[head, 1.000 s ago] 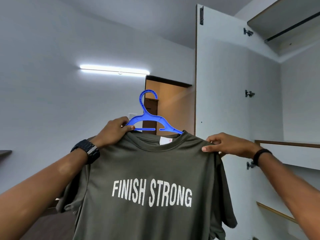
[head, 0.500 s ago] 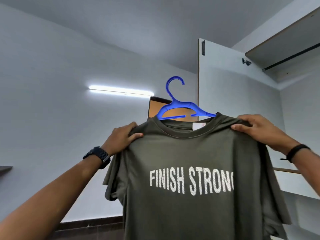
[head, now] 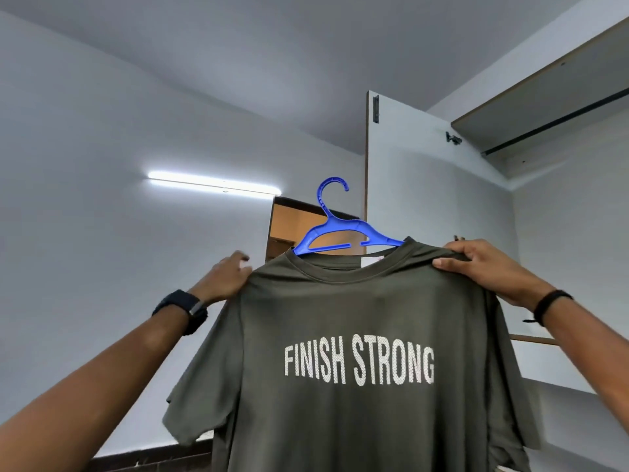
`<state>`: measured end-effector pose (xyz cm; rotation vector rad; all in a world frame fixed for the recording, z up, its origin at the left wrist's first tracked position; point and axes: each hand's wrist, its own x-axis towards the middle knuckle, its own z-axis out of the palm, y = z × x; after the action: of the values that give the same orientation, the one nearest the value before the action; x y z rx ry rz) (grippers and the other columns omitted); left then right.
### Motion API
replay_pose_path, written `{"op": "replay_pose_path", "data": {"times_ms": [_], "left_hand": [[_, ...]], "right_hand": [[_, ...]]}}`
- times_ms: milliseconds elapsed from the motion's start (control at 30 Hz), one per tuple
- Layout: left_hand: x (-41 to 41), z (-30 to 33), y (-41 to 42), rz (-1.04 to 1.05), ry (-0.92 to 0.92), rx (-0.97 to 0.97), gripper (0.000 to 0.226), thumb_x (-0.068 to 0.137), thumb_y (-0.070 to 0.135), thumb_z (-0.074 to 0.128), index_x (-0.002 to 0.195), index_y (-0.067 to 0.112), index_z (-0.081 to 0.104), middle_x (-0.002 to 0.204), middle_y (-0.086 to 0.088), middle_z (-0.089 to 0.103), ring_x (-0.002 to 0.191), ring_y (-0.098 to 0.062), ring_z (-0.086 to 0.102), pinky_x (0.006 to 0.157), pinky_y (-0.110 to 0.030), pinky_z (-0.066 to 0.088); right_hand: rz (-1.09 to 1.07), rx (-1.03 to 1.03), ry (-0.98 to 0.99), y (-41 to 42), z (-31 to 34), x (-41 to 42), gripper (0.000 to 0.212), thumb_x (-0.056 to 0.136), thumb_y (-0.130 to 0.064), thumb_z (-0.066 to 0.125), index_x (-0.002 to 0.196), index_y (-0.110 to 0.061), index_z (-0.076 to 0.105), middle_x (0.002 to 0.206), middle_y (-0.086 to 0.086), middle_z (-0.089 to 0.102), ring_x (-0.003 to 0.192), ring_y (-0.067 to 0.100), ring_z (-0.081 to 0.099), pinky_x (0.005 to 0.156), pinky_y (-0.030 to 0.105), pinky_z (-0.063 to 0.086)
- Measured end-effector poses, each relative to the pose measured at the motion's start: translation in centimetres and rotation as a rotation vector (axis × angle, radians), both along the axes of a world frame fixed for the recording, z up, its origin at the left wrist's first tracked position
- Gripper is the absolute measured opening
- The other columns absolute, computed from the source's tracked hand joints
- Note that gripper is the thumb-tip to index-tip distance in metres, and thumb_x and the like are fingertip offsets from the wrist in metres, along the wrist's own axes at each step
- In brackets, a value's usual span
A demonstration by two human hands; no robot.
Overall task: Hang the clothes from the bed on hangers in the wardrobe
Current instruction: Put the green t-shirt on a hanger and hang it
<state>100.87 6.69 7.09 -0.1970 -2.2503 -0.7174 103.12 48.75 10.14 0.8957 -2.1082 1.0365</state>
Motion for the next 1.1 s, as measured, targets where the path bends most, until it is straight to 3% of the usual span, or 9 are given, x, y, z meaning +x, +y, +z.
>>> {"op": "replay_pose_path", "data": {"times_ms": [100,233,400,500,633,800,900,1033,1100], "left_hand": [[-0.3,0.3,4.5,-0.141,0.214,-0.078,0.031,0.099,0.03,0.048,0.126,0.014,0.048,0.116,-0.003,0.058,0.104,-0.022,0.053,0.082,-0.029,0.036],[-1.9,-0.1,8.0,-0.205,0.229,-0.097,0.016,0.1,0.023,0.048,0.104,0.009,0.053,0.102,-0.011,0.062,0.095,-0.028,0.056,0.069,-0.028,0.03],[-4.8,-1.6,13.6,-0.342,0.328,0.013,0.017,0.097,0.021,0.054,0.102,0.01,0.042,0.087,-0.005,0.059,0.077,-0.019,0.053,0.059,-0.024,0.031],[-7.1,-2.2,18.3,-0.406,0.349,0.032,0.015,0.097,0.017,0.053,0.087,0.011,0.044,0.076,0.0,0.055,0.07,-0.018,0.051,0.065,-0.025,0.035],[-10.1,-2.5,27.1,-0.446,0.483,0.064,0.017,0.098,0.013,0.051,0.082,0.009,0.055,0.075,-0.012,0.061,0.073,-0.031,0.058,0.065,-0.033,0.034],[-16.1,-5.0,39.4,-0.502,0.462,-0.081,0.018,0.098,0.026,0.049,0.104,0.01,0.055,0.097,-0.012,0.063,0.09,-0.031,0.057,0.076,-0.04,0.043],[-21.5,-6.8,45.7,-0.343,0.449,-0.22,0.027,0.098,0.027,0.048,0.121,0.013,0.054,0.114,-0.01,0.054,0.106,-0.033,0.05,0.087,-0.043,0.04],[-28.5,-8.9,52.2,-0.427,0.412,-0.227,0.021,0.102,0.03,0.039,0.107,0.016,0.054,0.096,-0.003,0.061,0.094,-0.027,0.058,0.084,-0.04,0.041],[-31.5,-9.8,54.6,-0.516,0.429,-0.207,0.019,0.102,0.03,0.039,0.099,0.017,0.052,0.088,0.0,0.06,0.087,-0.025,0.058,0.079,-0.039,0.042]], "right_hand": [[-0.007,-0.032,0.0,0.4,-0.2,0.0,0.029,0.089,-0.019,0.065,0.093,0.009,0.064,0.086,0.021,0.065,0.082,0.023,0.059,0.079,0.04,0.045],[-0.075,0.004,-0.05,2.6,-0.6,0.7,0.032,0.088,-0.018,0.066,0.097,0.012,0.063,0.102,0.033,0.063,0.084,0.026,0.06,0.086,0.048,0.046],[-0.421,0.203,0.08,7.7,-1.1,1.5,0.018,0.086,-0.025,0.07,0.072,-0.015,0.064,0.077,0.004,0.065,0.078,0.019,0.058,0.071,0.021,0.041],[-0.609,0.37,0.097,10.5,-1.4,1.7,0.025,0.086,-0.024,0.069,0.068,-0.03,0.054,0.072,-0.008,0.056,0.076,0.015,0.051,0.065,0.02,0.035],[-0.663,0.46,-0.01,16.2,-3.6,0.5,0.019,0.09,-0.025,0.064,0.072,-0.022,0.056,0.073,-0.004,0.057,0.076,0.015,0.051,0.069,0.03,0.037],[-0.818,0.321,0.05,26.0,-6.7,-1.9,0.024,0.092,-0.023,0.06,0.07,-0.024,0.052,0.07,-0.006,0.057,0.074,0.017,0.051,0.067,0.031,0.033],[-0.882,0.23,0.089,33.1,-8.9,-4.3,0.011,0.092,-0.022,0.061,0.082,-0.019,0.062,0.078,-0.004,0.064,0.079,0.019,0.057,0.07,0.031,0.04],[-0.9,0.17,0.128,40.5,-11.7,-8.8,0.009,0.091,-0.017,0.063,0.084,-0.024,0.064,0.081,-0.012,0.066,0.082,0.004,0.059,0.071,0.019,0.04],[-0.908,0.126,0.128,43.3,-13.0,-11.2,0.009,0.09,-0.015,0.064,0.084,-0.023,0.066,0.081,-0.011,0.068,0.081,0.004,0.06,0.077,0.026,0.044]]}}
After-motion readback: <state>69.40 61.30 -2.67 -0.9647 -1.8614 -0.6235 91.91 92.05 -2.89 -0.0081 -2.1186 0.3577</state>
